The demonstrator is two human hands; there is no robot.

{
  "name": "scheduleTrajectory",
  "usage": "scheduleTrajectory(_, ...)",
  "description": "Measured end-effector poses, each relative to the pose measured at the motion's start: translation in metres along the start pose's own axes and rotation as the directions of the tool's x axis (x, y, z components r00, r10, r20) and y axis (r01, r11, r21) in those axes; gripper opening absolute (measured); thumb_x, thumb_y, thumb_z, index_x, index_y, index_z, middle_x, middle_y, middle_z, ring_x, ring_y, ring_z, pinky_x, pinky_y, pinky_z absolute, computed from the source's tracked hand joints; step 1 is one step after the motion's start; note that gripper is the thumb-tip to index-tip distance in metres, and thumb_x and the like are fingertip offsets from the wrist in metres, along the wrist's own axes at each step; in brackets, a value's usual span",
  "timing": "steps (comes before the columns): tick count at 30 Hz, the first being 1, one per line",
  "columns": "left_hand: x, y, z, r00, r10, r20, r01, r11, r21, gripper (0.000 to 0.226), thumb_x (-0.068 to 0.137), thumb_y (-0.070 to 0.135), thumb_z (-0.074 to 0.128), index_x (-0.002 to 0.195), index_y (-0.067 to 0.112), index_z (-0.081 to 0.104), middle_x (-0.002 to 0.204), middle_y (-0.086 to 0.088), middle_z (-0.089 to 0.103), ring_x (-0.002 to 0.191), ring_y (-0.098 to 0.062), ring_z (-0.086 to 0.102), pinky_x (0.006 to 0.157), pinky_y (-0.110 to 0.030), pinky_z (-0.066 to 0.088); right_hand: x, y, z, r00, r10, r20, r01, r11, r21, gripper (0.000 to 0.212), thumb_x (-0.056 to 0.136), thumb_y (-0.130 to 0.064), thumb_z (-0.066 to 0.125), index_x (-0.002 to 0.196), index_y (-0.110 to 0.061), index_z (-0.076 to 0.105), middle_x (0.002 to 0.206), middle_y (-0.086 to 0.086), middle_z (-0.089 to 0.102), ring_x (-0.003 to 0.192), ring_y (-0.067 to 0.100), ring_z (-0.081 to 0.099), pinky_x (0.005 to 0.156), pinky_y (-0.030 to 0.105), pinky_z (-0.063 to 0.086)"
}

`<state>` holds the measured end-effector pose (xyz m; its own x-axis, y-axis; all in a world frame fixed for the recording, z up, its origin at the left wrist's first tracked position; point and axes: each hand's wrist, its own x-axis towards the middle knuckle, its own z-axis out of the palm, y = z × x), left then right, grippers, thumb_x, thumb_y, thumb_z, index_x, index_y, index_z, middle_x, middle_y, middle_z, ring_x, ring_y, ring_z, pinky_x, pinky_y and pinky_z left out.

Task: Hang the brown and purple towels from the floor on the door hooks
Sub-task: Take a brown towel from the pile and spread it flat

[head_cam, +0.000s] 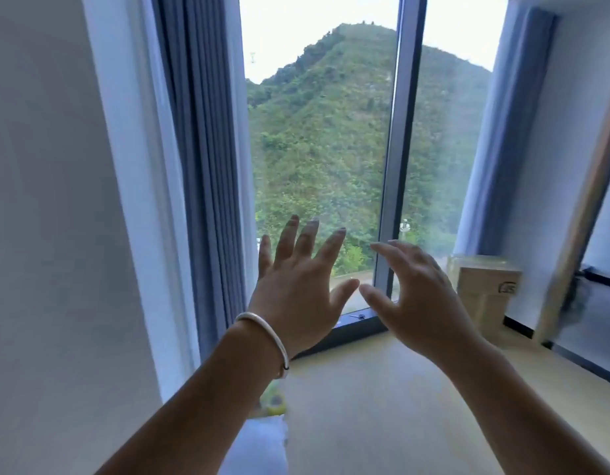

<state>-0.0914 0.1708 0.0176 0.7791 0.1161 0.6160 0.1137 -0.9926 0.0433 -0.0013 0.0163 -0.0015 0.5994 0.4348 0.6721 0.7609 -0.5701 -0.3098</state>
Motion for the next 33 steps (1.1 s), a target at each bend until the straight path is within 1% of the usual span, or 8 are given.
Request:
scheduleTrajectory(3,0.033,0.061,0.030,0.995,0.095,0.004,-0.094,0.992,-0.089,0.069,0.092,0.061,0.035,0.151,0.036,0.008,0.161,0.000,0.002,0.146,-0.019,-0.015,0.116,-0.052,-0.007,-0.011,0.063,-0.040,0.997,0.079,-0.028,-0.081,0.992,-0.092,0.060,0.084,-0.044,0.062,0.139,-0.025,0.046,0.142,0.002,0.046,0.133,0.018,0.037,0.111,0.040,0.030)
scheduleTrajectory(8,0.078,0.183,0.087,0.970,0.242,0.006,-0.232,0.937,-0.260,0.070,0.090,0.062,0.035,0.150,0.038,0.007,0.161,0.001,0.003,0.146,-0.018,-0.015,0.117,-0.052,-0.006,-0.046,0.172,-0.115,0.971,0.222,-0.088,-0.237,0.946,-0.220,0.058,0.085,-0.044,0.059,0.138,-0.025,0.045,0.140,0.003,0.047,0.131,0.018,0.039,0.109,0.048,0.033)
scheduleTrajectory(13,0.108,0.306,0.142,0.922,0.384,0.044,-0.348,0.874,-0.338,0.072,0.089,0.065,0.033,0.150,0.040,0.004,0.161,0.000,0.001,0.146,-0.019,-0.014,0.117,-0.054,-0.002,-0.094,0.270,-0.191,0.909,0.368,-0.194,-0.414,0.848,-0.330,0.058,0.086,-0.044,0.058,0.139,-0.025,0.044,0.141,0.002,0.046,0.130,0.020,0.038,0.109,0.044,0.033)
scheduleTrajectory(17,0.120,0.394,0.179,0.877,0.475,0.071,-0.411,0.819,-0.400,0.075,0.086,0.071,0.025,0.150,0.040,0.003,0.161,0.000,0.002,0.146,-0.018,-0.013,0.116,-0.051,-0.006,-0.135,0.335,-0.240,0.846,0.483,-0.228,-0.533,0.737,-0.416,0.061,0.087,-0.047,0.056,0.141,-0.024,0.042,0.144,0.001,0.042,0.133,0.019,0.035,0.110,0.043,0.031)
scheduleTrajectory(20,0.126,0.442,0.200,0.855,0.513,0.078,-0.436,0.791,-0.429,0.079,0.080,0.075,0.017,0.149,0.041,0.002,0.161,0.002,0.001,0.147,-0.019,-0.013,0.117,-0.054,-0.005,-0.163,0.372,-0.264,0.792,0.551,-0.263,-0.606,0.656,-0.451,0.064,0.086,-0.051,0.054,0.143,-0.024,0.041,0.146,0.001,0.039,0.137,0.019,0.030,0.112,0.043,0.027)
scheduleTrajectory(24,0.136,0.493,0.227,0.842,0.536,0.064,-0.441,0.750,-0.493,0.079,0.080,0.078,0.015,0.149,0.042,0.001,0.161,0.002,0.001,0.147,-0.019,-0.012,0.117,-0.054,-0.002,-0.190,0.412,-0.284,0.722,0.612,-0.323,-0.687,0.579,-0.439,0.063,0.086,-0.049,0.057,0.143,-0.026,0.041,0.150,0.002,0.036,0.143,0.018,0.020,0.115,0.045,0.022)
scheduleTrajectory(27,0.149,0.530,0.246,0.823,0.565,0.064,-0.446,0.712,-0.543,0.080,0.080,0.080,0.015,0.149,0.043,0.000,0.161,0.001,0.001,0.147,-0.018,-0.012,0.117,-0.052,-0.003,-0.201,0.441,-0.297,0.671,0.647,-0.362,-0.736,0.527,-0.425,0.061,0.087,-0.048,0.057,0.142,-0.027,0.041,0.151,0.000,0.034,0.143,0.016,0.017,0.116,0.042,0.020)
scheduleTrajectory(33,0.194,0.599,0.293,0.772,0.635,0.044,-0.486,0.633,-0.602,0.078,0.083,0.077,0.020,0.149,0.041,0.001,0.161,0.001,0.000,0.147,-0.019,-0.012,0.116,-0.051,-0.003,-0.196,0.506,-0.315,0.619,0.678,-0.396,-0.775,0.443,-0.451,0.065,0.086,-0.056,0.054,0.143,-0.030,0.039,0.151,-0.002,0.032,0.143,0.016,0.017,0.115,0.039,0.019)
